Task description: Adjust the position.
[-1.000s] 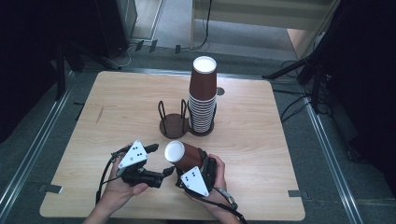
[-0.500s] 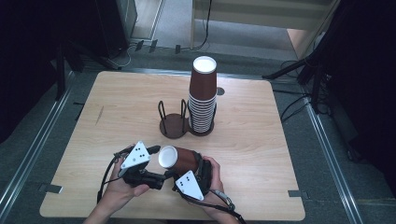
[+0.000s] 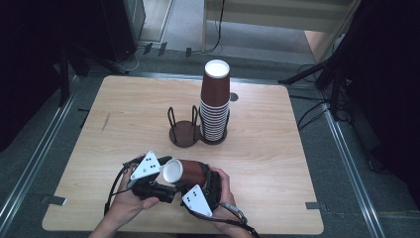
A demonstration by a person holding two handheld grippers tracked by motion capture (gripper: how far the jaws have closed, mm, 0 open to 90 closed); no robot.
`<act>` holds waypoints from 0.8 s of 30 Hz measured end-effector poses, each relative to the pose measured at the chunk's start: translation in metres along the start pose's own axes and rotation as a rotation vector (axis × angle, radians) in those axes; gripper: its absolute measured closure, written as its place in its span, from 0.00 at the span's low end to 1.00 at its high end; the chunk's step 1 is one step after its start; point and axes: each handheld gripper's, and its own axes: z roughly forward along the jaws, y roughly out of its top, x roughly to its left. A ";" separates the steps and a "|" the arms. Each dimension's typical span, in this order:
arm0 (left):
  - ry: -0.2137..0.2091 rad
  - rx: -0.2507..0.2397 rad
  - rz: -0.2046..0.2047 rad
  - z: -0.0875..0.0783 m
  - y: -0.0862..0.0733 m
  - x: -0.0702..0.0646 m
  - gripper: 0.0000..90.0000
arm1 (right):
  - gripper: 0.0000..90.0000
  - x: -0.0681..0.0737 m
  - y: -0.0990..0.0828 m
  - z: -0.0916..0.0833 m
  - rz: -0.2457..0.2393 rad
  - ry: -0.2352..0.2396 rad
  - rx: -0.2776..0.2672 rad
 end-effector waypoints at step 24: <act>-0.015 0.048 -0.001 0.002 0.001 -0.002 0.24 | 0.09 0.003 -0.001 0.000 -0.028 0.002 0.001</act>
